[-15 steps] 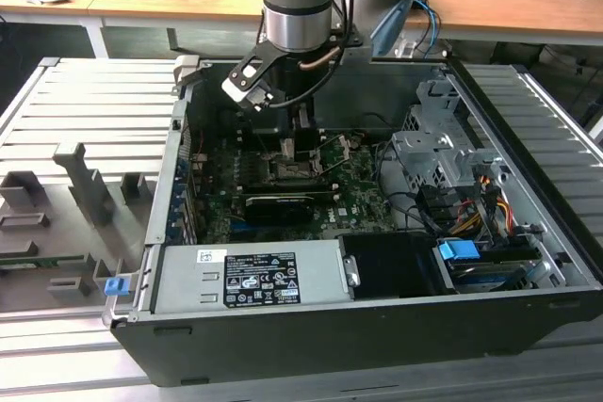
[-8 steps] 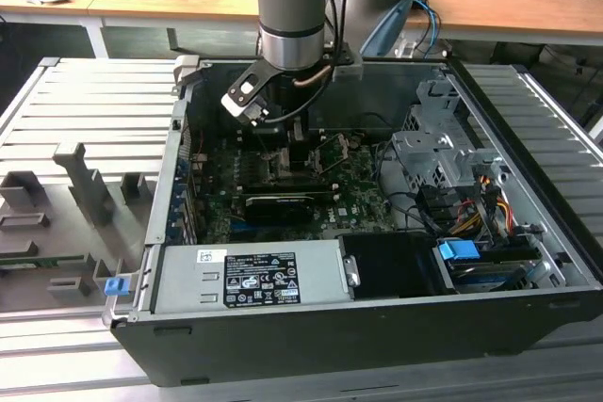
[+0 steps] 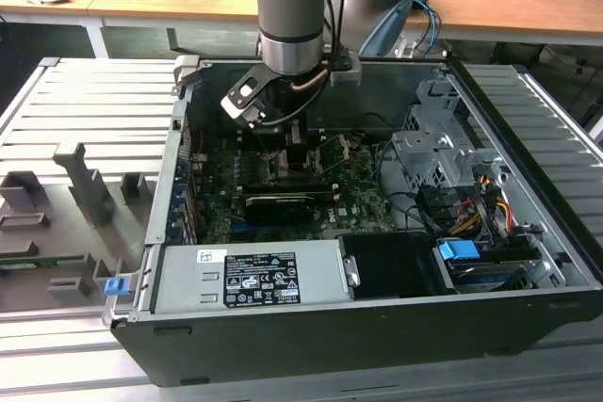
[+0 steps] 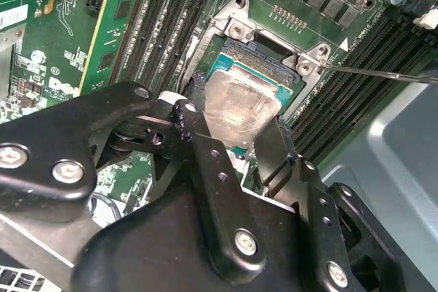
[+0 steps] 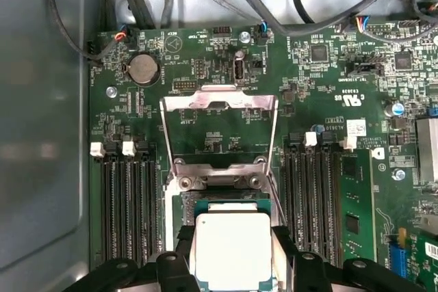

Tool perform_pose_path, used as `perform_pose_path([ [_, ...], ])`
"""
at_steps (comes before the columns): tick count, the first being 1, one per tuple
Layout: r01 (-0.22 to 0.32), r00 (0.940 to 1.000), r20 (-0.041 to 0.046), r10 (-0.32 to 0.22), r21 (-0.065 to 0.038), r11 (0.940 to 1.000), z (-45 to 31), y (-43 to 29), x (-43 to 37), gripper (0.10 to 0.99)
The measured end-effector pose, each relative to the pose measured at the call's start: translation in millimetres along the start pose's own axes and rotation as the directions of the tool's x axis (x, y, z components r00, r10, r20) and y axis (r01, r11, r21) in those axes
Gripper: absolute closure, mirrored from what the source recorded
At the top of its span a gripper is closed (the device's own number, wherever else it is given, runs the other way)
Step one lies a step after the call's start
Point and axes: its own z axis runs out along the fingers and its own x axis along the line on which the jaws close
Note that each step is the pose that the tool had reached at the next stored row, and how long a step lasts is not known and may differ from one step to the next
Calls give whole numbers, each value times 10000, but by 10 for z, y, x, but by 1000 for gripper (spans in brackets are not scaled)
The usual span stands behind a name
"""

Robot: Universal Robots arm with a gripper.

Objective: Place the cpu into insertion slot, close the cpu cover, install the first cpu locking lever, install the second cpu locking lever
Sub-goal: 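Place the cpu into insertion slot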

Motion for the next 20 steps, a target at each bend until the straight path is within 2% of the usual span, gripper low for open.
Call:
perform_pose_path([
  [2, 351, 9994, -29, -351, 9, 9994, 16, -3, 2, 561],
  [3, 358, 9994, -30, -358, 10, 9994, 41, -10, 2, 561],
  [4, 105, 9999, -10, -105, 6, 9999, 58, -12, 2, 561],
  [6, 12, 10000, -2, -12, 5, 10000, 70, -13, 2, 561],
  [20, 85, 10000, -9, -85, 9, 10000, 152, -19, 39, 561],
])
